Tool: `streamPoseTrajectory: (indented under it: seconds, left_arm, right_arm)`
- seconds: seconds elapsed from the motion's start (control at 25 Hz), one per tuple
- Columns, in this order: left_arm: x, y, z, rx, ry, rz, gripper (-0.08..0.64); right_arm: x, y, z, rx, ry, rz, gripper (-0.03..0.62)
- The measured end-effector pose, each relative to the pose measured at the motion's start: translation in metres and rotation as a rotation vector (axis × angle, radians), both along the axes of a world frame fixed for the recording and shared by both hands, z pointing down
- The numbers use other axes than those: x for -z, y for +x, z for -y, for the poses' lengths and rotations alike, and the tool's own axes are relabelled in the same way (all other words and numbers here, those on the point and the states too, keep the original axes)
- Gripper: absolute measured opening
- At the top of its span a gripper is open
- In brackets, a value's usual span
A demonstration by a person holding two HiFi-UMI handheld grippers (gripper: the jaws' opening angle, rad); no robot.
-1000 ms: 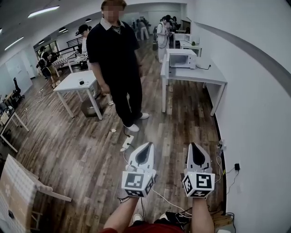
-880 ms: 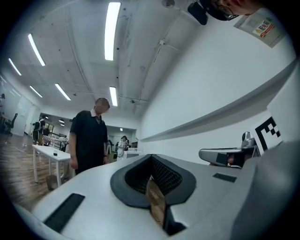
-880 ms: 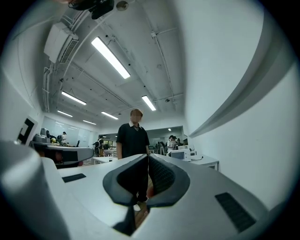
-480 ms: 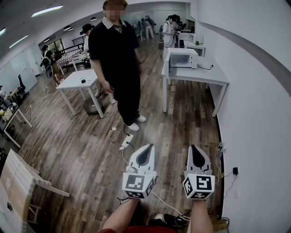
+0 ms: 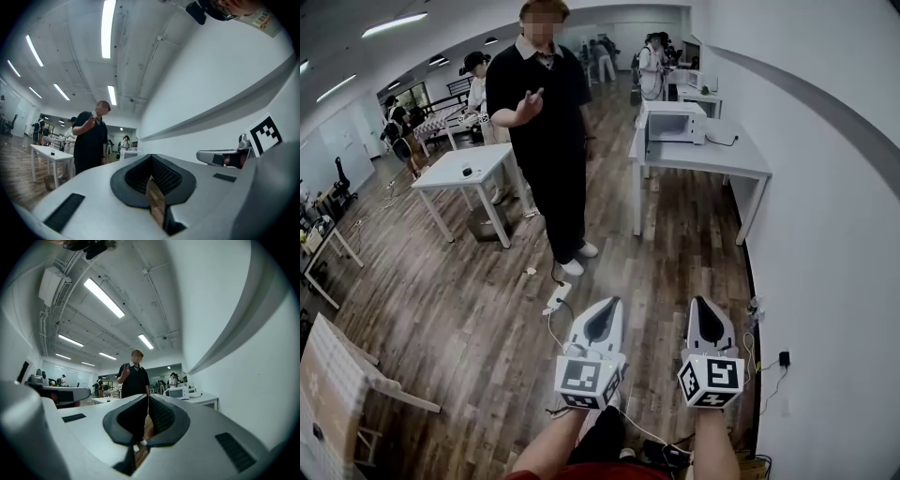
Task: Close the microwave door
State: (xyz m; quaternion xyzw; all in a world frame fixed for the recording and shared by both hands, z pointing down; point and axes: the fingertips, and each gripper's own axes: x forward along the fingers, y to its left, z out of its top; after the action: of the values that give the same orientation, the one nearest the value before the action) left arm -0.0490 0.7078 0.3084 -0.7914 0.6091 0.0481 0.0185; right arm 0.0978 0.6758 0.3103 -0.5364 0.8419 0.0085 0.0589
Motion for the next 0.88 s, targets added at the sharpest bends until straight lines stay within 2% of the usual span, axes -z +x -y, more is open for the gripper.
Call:
streamPoseTrajectory:
  seconds: [0.32, 0.52, 0.88]
  left_arm:
    - [-0.003, -0.021, 0.062, -0.006, 0.019, -0.028, 0.026]
    - [0.002, -0.042, 0.128, 0.002, 0.019, -0.030, 0.026]
    - [0.002, -0.082, 0.255, -0.038, 0.014, -0.027, 0.026]
  right_arm:
    - [-0.003, -0.019, 0.059, 0.000, 0.005, -0.026, 0.028]
    - [0.003, -0.041, 0.125, -0.002, 0.007, -0.035, 0.028]
    - [0.006, -0.081, 0.246, -0.045, 0.004, -0.039, 0.028]
